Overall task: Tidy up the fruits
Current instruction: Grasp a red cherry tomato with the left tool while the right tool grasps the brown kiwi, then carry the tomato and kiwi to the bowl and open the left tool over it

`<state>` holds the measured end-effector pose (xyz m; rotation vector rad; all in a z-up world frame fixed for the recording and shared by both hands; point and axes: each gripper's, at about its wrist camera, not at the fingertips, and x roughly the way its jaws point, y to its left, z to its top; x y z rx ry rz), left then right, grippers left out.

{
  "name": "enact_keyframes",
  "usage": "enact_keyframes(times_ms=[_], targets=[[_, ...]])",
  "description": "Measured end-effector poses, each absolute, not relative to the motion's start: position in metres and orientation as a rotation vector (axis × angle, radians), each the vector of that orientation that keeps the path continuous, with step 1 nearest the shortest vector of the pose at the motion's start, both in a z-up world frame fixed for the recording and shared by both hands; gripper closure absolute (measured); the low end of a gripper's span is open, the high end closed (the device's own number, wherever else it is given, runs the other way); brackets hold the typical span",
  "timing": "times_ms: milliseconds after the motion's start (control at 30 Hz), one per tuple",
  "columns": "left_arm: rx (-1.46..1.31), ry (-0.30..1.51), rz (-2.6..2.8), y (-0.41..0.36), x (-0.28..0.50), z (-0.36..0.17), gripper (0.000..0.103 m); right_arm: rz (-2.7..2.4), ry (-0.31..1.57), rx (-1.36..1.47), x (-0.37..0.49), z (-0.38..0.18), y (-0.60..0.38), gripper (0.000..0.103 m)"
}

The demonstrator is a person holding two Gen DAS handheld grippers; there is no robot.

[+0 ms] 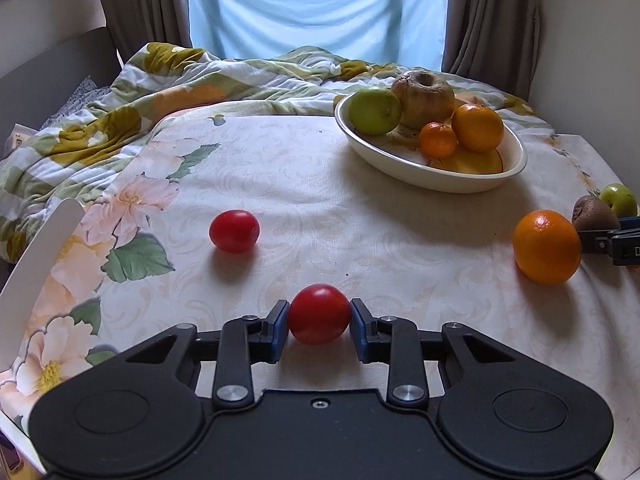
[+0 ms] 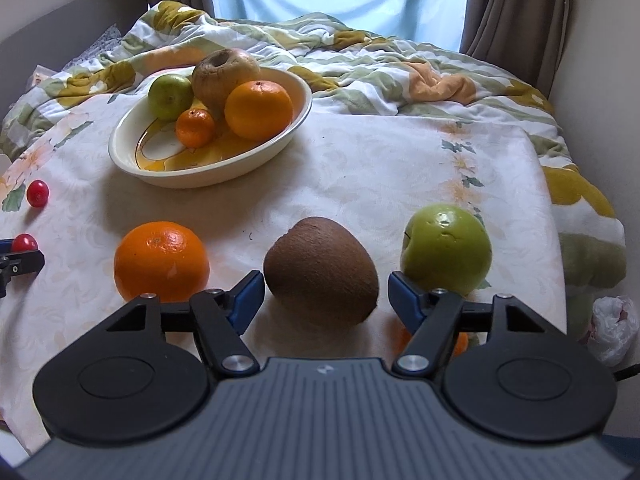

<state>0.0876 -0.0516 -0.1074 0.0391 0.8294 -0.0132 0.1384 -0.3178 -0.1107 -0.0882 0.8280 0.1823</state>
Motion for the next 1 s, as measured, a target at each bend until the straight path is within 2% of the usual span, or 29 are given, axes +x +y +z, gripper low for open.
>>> enact_keyframes(times_ms=[300, 533, 1000], targets=[[0.029, 0.827, -0.005, -0.054, 0.086, -0.104, 0.068, 0.189, 0.822, -0.096, 0.146, -0.115, -0.316, 0.026], [0.027, 0.801, -0.004, -0.058, 0.081, -0.089, 0.068, 0.205, 0.808, -0.088, 0.14, -0.108, -0.317, 0.026], [0.002, 0.729, -0.026, -0.068, 0.067, -0.029, 0.068, 0.231, 0.751, -0.073, 0.117, -0.054, -0.315, 0.027]])
